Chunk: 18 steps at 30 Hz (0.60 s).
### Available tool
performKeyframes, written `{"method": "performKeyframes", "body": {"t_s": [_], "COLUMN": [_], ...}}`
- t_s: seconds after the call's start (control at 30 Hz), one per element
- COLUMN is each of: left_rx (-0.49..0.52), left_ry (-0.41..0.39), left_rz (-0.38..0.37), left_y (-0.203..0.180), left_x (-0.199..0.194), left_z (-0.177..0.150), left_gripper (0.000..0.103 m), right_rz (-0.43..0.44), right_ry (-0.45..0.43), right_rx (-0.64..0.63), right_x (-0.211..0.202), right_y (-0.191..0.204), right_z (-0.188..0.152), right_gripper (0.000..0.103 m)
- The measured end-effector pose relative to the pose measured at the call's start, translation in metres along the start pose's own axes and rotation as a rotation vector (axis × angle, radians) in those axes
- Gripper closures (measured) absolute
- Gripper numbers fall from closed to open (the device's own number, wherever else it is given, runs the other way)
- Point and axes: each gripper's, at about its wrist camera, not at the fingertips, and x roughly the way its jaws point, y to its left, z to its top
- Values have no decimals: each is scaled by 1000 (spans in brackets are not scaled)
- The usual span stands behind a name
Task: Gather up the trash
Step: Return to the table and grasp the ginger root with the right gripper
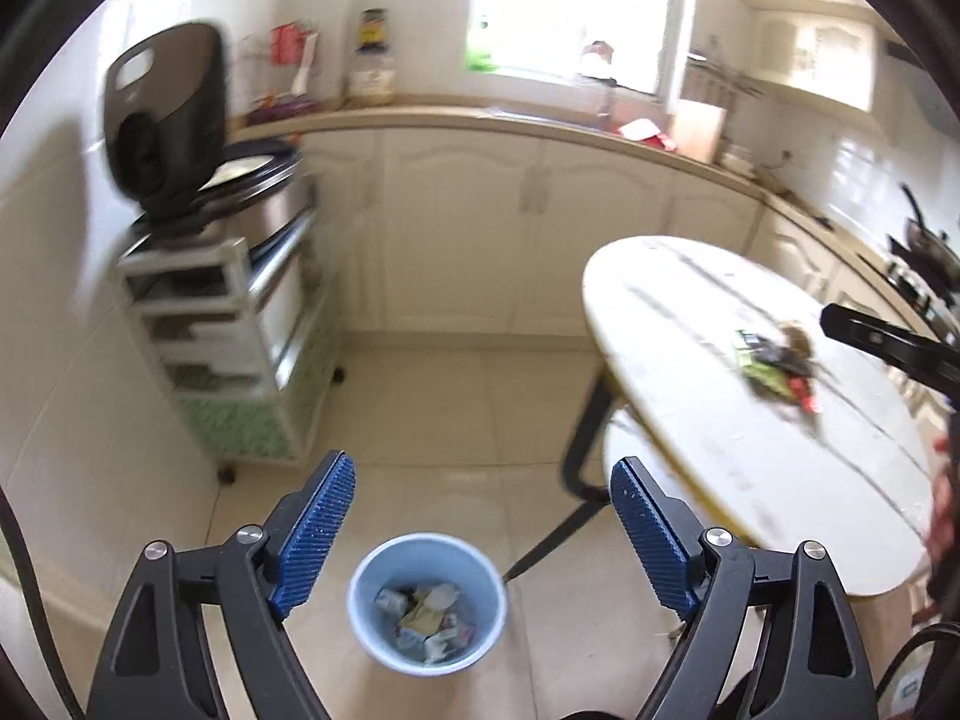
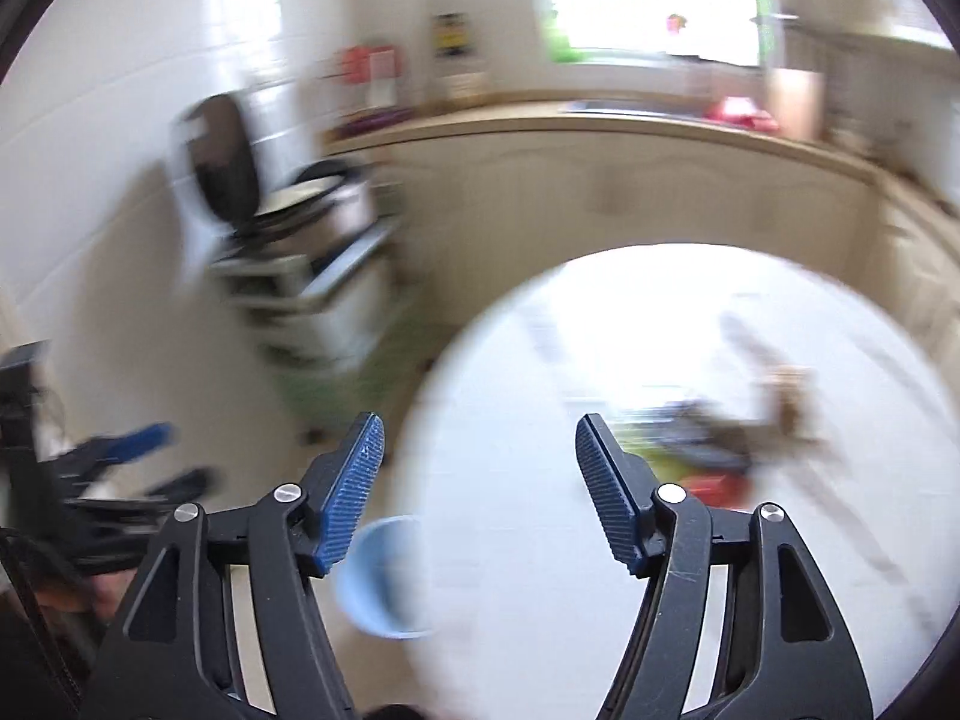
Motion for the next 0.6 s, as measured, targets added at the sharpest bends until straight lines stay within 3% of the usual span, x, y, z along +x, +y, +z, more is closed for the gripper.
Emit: {"method": "performKeyframes", "body": {"t_s": [0.1,0.2,0.43,0.6], "left_rx": [41,90,186,212], "left_ry": [-1,6,52,85], "left_rz": [-30,-57,-115,-157], "left_y": [-22,-44,-88,-107], "left_x": [6,17,63,89], "left_z": [8,17,51,65], "left_gripper": [16,16,15,15], "right_rz": [-133,-183,-163,-144], "right_ry": [42,117,209,211], "right_rx": [57,135,173,184], "right_x": [6,25,73,92], "right_y": [-61,-114,-160,-172], "right_z": [4,6,10,12], "right_gripper": [35,35,36,37]}}
